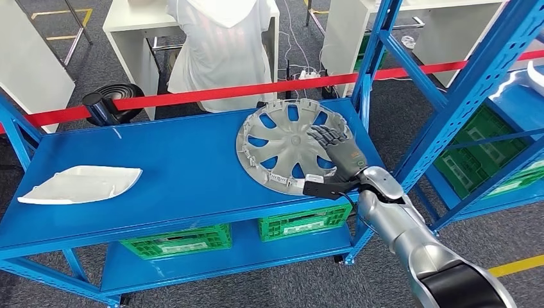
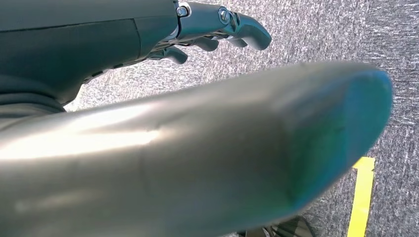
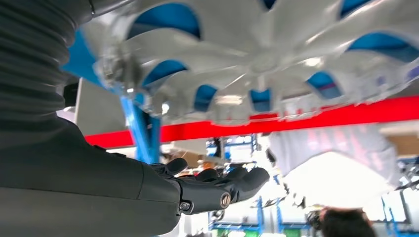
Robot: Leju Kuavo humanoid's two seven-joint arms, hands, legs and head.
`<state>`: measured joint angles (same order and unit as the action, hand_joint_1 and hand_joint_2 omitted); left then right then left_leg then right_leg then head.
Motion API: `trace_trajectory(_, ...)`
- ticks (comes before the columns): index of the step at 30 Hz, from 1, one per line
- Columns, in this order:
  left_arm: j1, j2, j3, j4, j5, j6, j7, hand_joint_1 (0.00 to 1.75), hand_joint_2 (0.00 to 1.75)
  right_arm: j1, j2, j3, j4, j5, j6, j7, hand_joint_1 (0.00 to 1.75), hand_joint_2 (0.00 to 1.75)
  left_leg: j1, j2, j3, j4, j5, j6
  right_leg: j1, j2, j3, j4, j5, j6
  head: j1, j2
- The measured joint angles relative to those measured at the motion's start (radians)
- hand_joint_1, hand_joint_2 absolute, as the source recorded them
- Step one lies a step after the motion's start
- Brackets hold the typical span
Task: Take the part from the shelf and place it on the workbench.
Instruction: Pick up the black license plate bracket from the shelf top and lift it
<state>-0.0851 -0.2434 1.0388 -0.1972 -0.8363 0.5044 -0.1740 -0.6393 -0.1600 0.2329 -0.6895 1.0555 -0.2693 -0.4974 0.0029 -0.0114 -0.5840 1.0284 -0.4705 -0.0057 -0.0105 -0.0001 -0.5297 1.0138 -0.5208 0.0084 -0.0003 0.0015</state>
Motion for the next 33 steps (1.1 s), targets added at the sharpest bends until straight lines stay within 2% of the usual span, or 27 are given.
trace_trajectory(17, 0.000, 0.005, 0.000, 0.000, -0.014, -0.001, 0.002, 0.00, 0.00, -0.022, 0.062, 0.029, 0.045, -0.001, 0.046, -0.010, 0.00, 1.75, 0.000, 0.000, 0.002, 0.000, 0.000, 0.000, 0.000, 0.000, 0.001, 0.000, 0.000, 0.000, 0.000, 0.000)
trace_trajectory(21, 0.000, 0.007, -0.006, 0.000, -0.025, -0.012, 0.002, 0.00, 0.00, -0.010, 0.066, 0.031, 0.050, -0.010, 0.030, -0.007, 0.00, 0.00, 0.000, 0.000, 0.002, 0.000, 0.000, 0.000, 0.000, 0.000, 0.001, 0.000, 0.000, -0.001, 0.000, 0.000)
trace_trajectory(33, 0.001, 0.014, -0.024, 0.000, -0.041, -0.021, 0.007, 0.00, 0.00, 0.015, 0.070, 0.031, 0.052, -0.021, 0.005, 0.008, 0.00, 0.00, 0.000, 0.000, 0.001, 0.000, 0.000, 0.000, 0.000, 0.000, 0.001, 0.000, 0.000, -0.001, 0.000, 0.000)
